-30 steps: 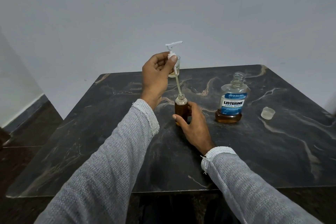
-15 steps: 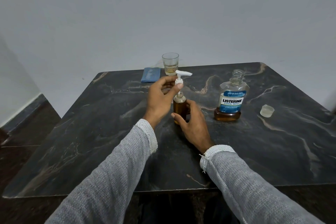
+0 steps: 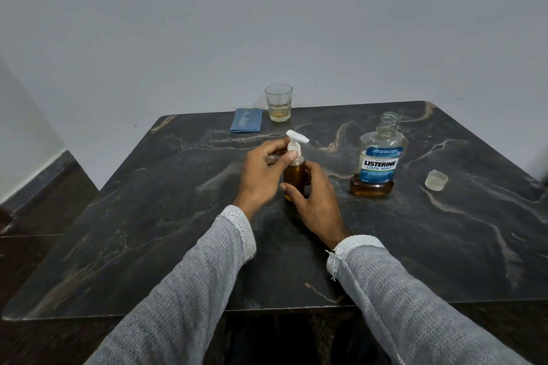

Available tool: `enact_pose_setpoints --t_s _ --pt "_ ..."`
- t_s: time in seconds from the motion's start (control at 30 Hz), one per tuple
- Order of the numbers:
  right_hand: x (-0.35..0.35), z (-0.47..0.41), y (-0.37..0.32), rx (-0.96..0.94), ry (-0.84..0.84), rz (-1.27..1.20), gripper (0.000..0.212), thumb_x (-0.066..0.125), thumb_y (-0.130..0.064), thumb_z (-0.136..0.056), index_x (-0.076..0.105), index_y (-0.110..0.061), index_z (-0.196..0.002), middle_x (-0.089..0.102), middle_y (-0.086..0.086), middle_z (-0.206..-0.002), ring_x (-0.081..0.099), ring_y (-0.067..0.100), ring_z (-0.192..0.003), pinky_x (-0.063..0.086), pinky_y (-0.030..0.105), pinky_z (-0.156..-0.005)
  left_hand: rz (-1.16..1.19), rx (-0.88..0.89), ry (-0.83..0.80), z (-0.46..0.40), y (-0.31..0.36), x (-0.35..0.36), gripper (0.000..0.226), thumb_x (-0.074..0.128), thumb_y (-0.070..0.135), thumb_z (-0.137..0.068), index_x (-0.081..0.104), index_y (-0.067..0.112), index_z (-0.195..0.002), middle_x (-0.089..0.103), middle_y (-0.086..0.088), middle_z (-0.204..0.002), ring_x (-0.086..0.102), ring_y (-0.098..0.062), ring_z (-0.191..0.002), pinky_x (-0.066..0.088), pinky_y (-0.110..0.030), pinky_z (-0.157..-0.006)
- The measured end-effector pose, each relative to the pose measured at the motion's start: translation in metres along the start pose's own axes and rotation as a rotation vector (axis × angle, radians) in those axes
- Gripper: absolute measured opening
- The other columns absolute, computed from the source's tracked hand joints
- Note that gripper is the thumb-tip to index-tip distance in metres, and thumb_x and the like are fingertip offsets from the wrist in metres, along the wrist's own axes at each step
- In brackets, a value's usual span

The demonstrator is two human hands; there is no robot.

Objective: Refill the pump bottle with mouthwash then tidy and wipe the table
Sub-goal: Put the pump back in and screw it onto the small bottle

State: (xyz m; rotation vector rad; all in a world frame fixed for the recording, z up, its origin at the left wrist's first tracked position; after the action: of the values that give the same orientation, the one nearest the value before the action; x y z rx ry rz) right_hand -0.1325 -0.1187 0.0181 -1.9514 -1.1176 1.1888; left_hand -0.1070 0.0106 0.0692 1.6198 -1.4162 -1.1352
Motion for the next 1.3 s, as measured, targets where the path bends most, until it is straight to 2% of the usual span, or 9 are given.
enact_pose_setpoints --t_s 0.2,0.3,0.47,0.63,0.87,1.0,1.13,1.2,1.3 --pt "0.001 -0.001 0.0 -0.011 -0.007 0.004 0.05 0.071 -0.036 -0.084 0.046 -0.023 -0.126 0.053 -0.01 -0.116 0.049 0.001 -0.103 0.036 0.008 -0.08 -0.089 0.019 -0.083 0.0 0.003 0.004 0.036 0.058 0.017 -0.096 0.059 0.017 -0.131 0.064 0.013 -0.119 0.06 -0.001 -0.111 0.049 -0.018 -0.092" --pt "0.001 -0.001 0.001 -0.006 -0.005 0.002 0.05 0.071 -0.037 -0.084 0.046 -0.024 -0.125 0.052 -0.012 -0.115 0.048 0.0 -0.102 0.037 0.009 -0.08 -0.076 0.022 -0.113 0.002 0.005 0.007 0.038 0.057 0.021 -0.096 0.055 0.022 -0.134 0.064 0.013 -0.121 0.059 0.001 -0.113 0.048 -0.013 -0.089" --pt "0.003 -0.001 0.005 0.021 -0.014 0.023 0.053 0.07 -0.04 -0.084 0.045 -0.024 -0.127 0.054 -0.008 -0.121 0.046 0.001 -0.108 0.036 0.017 -0.086 0.024 -0.022 0.003 0.004 0.006 0.004 0.032 0.074 0.033 -0.082 0.056 0.037 -0.108 0.07 0.013 -0.105 0.064 0.006 -0.098 0.049 -0.008 -0.076" --pt "0.001 -0.001 0.003 0.004 -0.007 0.014 0.05 0.071 -0.036 -0.084 0.046 -0.024 -0.126 0.05 -0.014 -0.114 0.045 -0.002 -0.102 0.034 0.006 -0.077 0.004 -0.011 0.03 0.002 0.004 0.008 0.023 0.069 0.025 -0.088 0.058 0.04 -0.101 0.067 0.019 -0.098 0.062 0.013 -0.094 0.046 -0.005 -0.074" --pt "0.0 -0.001 0.001 -0.008 -0.004 0.013 0.05 0.071 -0.035 -0.084 0.047 -0.022 -0.126 0.053 -0.011 -0.116 0.046 -0.002 -0.1 0.037 0.003 -0.074 -0.014 0.019 -0.037 0.004 -0.004 0.006 0.028 0.061 0.029 -0.094 0.064 0.017 -0.119 0.069 0.011 -0.111 0.062 0.001 -0.108 0.049 -0.013 -0.089" --pt "0.0 0.0 0.002 0.005 -0.008 0.025 0.052 0.07 -0.038 -0.084 0.045 -0.024 -0.127 0.048 -0.016 -0.113 0.044 -0.004 -0.1 0.035 0.005 -0.074 0.003 -0.016 0.02 0.002 -0.003 0.006 0.035 0.073 0.034 -0.083 0.067 0.019 -0.113 0.071 0.01 -0.106 0.064 0.002 -0.101 0.051 -0.013 -0.08" --pt "0.002 0.0 0.003 -0.003 -0.018 -0.002 0.05 0.07 -0.037 -0.085 0.045 -0.026 -0.127 0.051 -0.016 -0.115 0.047 -0.002 -0.104 0.035 0.009 -0.081 -0.02 -0.01 -0.018 0.002 0.0 0.01 0.016 0.062 0.026 -0.093 0.069 0.032 -0.106 0.072 0.019 -0.1 0.066 0.002 -0.099 0.05 -0.012 -0.081" --pt "0.003 0.0 0.003 -0.005 -0.022 -0.008 0.05 0.069 -0.037 -0.085 0.045 -0.026 -0.127 0.053 -0.013 -0.118 0.049 -0.001 -0.106 0.038 0.014 -0.083 -0.031 0.009 -0.062 0.005 0.005 0.013 0.021 0.056 0.024 -0.097 0.064 0.043 -0.102 0.07 0.028 -0.096 0.064 0.008 -0.097 0.047 -0.006 -0.076" --pt "0.003 0.0 0.002 -0.008 -0.019 0.006 0.05 0.069 -0.036 -0.085 0.045 -0.025 -0.128 0.056 -0.009 -0.12 0.05 0.002 -0.106 0.041 0.02 -0.086 -0.021 0.005 -0.064 0.006 0.004 0.012 0.018 0.055 0.026 -0.097 0.062 0.04 -0.108 0.069 0.025 -0.101 0.062 0.011 -0.1 0.045 -0.005 -0.077"
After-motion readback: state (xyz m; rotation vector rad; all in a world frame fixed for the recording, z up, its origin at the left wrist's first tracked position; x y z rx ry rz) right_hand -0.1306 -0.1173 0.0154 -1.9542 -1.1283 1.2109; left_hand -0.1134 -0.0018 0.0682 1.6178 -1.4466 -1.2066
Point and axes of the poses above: each hand's wrist, its own z-axis away from the middle knuckle, its own x-axis out of the palm, y = z × x, the point moved 9 cm from there along -z, towards the middle knuckle
